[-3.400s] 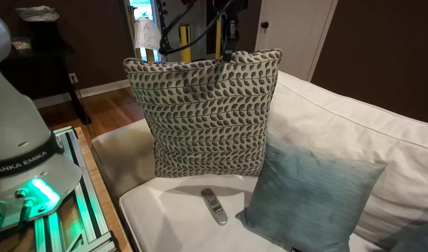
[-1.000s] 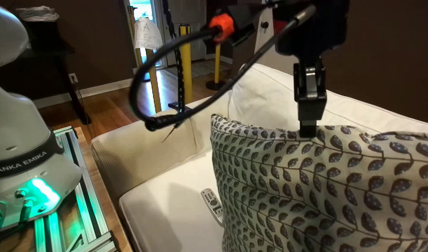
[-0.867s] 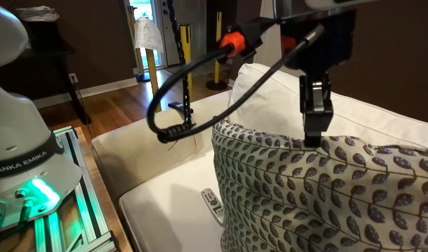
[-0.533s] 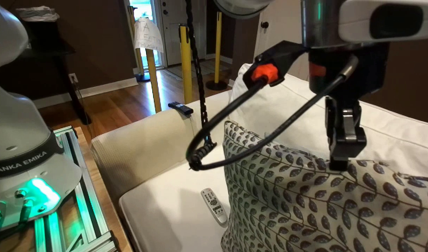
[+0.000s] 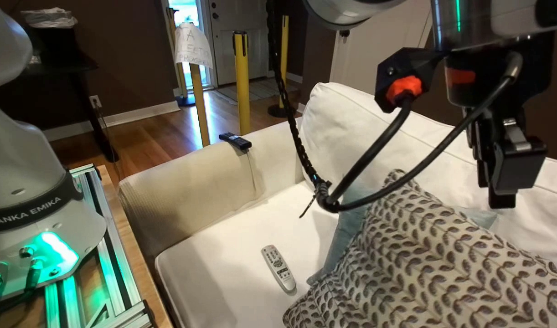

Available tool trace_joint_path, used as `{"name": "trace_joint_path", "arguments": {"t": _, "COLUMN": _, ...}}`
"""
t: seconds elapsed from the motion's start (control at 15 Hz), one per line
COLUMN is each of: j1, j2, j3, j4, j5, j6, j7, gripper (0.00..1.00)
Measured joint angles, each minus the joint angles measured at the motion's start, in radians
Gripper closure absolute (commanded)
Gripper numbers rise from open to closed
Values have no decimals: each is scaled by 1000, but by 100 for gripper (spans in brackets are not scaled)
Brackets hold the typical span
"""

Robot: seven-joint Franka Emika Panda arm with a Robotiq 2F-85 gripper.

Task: Pick up the beige and black pillow and put it in front of the blue pillows, pick up the left blue pillow move it to the left of the couch, pick the beige and black pillow and move it backwards

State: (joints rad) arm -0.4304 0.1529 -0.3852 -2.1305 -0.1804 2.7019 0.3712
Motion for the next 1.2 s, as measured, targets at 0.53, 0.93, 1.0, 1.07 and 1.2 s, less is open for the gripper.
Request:
{"name": "trace_joint_path", "arguments": {"t": 0.53, "j1": 102, "j2": -2, "j3": 42, "j4": -12, "j5": 86, "j6": 29, "j7": -10, "gripper": 0}}
{"name": "trace_joint_path", "arguments": {"t": 0.93, "j1": 138, "j2": 4, "j3": 166, "j4": -60, "j5": 371, "j6": 24, "j7": -149, "gripper": 0}}
{"name": "trace_joint_path", "arguments": {"t": 1.0, "j1": 139, "j2": 10, "j3": 186, "j4": -62, "j5": 422, "j6": 16, "j7": -184, "gripper": 0}}
{"name": "trace_joint_path", "arguments": {"t": 1.07, "j1": 140, "j2": 17, "j3": 204, "j4": -64, "j5": 467, "j6": 4, "j7": -226, "gripper": 0}}
{"name": "trace_joint_path", "arguments": {"t": 1.2, "j1": 140, "j2": 30, "j3": 226, "j4": -65, "j5": 509, "j6": 0, "j7": -268, "gripper": 0}}
